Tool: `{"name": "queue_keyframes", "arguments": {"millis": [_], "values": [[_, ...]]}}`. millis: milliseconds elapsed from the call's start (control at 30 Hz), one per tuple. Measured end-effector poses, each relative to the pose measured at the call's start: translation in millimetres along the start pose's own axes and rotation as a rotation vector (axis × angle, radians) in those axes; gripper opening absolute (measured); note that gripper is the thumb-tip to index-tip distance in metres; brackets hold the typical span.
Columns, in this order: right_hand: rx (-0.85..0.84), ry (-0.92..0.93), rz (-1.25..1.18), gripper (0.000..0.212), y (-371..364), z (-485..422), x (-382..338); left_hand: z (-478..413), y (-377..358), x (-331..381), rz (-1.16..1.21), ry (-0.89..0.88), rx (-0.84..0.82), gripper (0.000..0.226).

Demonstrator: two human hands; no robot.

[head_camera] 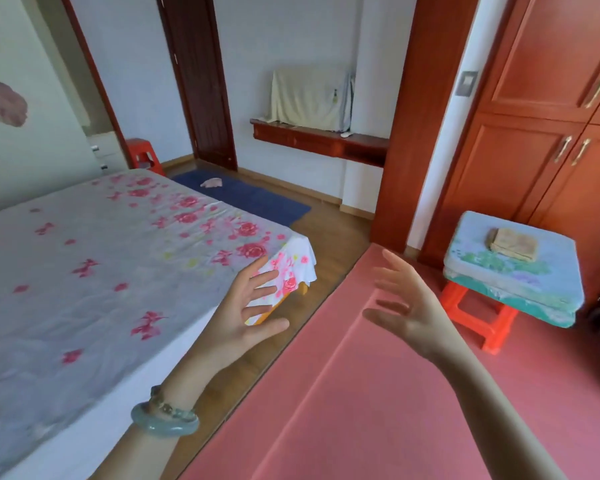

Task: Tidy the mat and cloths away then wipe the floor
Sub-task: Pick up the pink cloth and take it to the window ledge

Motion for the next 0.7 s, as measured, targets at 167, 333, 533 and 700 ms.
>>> {"name": "queue_keyframes", "arguments": {"millis": [167,333,533,700], "values": [[0.069,-0.059,-0.016,0.089,13,-63,31,-95,-3,-25,0.047,0.000,-0.081,0.086],[0.105,-0.090,-0.003,0.090,41,-136,74,-191,-19,-60,0.068,0.003,-0.130,0.085],[0.094,-0.094,0.033,0.089,91,-254,132,-326,-37,-94,0.105,0.012,-0.104,0.086],[0.058,-0.101,0.056,0.090,138,-359,173,-438,-50,-110,0.088,0.025,-0.079,0.086]]}}
Point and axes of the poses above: each hand's wrist, its own z-axis away from the middle knuckle, its own y-axis out of the back of the hand, x = y × z, the point moved 9 cm from there along -z, towards the middle knuckle, and after that the axes turned 3 degrees about -x, right-handed, at the moved point
